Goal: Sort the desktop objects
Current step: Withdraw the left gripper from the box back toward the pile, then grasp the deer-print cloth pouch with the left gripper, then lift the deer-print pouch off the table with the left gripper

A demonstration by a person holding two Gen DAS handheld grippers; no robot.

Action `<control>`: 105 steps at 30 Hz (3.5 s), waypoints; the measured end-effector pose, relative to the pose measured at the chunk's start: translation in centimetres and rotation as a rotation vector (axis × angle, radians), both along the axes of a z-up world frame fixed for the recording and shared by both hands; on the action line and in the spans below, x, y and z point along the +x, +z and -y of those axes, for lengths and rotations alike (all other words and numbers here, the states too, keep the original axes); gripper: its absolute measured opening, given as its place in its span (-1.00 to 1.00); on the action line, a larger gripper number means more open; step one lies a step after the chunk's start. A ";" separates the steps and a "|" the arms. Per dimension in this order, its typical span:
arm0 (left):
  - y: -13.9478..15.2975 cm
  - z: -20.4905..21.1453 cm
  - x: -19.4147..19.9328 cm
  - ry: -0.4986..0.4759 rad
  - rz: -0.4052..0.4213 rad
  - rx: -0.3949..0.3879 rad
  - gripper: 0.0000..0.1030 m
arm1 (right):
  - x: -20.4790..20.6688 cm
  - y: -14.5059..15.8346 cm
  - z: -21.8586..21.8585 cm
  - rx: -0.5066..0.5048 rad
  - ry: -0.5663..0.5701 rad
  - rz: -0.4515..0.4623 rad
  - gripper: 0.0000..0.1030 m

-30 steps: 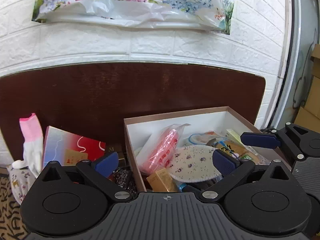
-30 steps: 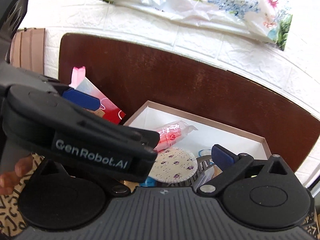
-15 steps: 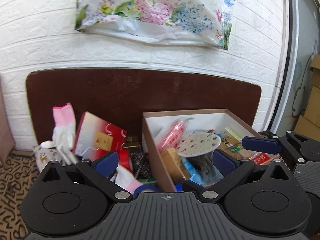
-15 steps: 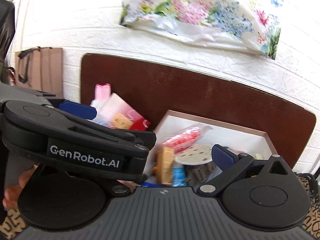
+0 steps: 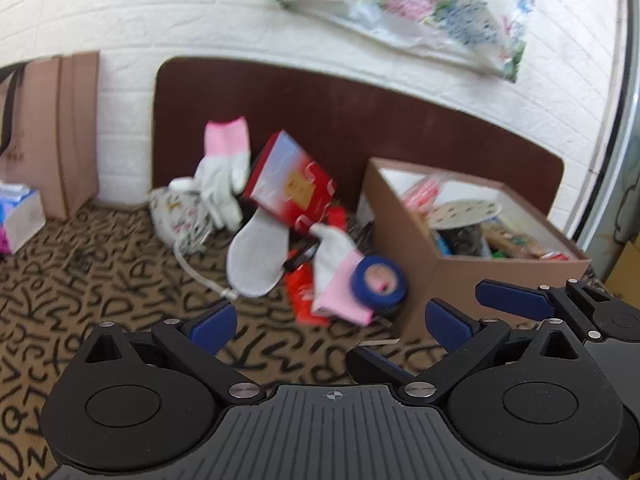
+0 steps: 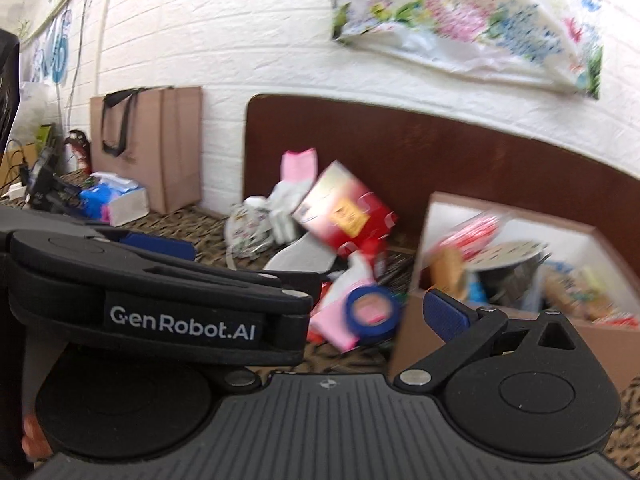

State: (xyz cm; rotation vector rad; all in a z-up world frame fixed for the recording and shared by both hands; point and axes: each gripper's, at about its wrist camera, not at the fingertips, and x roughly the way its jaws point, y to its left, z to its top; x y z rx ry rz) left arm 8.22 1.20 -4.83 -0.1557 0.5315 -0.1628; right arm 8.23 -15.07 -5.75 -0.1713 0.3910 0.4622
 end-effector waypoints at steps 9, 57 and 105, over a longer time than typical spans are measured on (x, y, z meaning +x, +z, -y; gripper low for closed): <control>-2.1 -5.2 2.0 0.088 -0.060 -0.008 1.00 | 0.7 -3.4 -4.2 -0.003 0.054 -0.086 0.99; -5.9 -15.3 20.8 0.038 -0.222 -0.140 -0.48 | 19.9 -7.3 -17.5 -0.040 0.157 -0.215 -0.44; -5.0 -4.7 -3.6 0.020 -0.311 -0.053 0.81 | -5.8 -5.3 -2.6 0.071 0.216 -0.310 0.49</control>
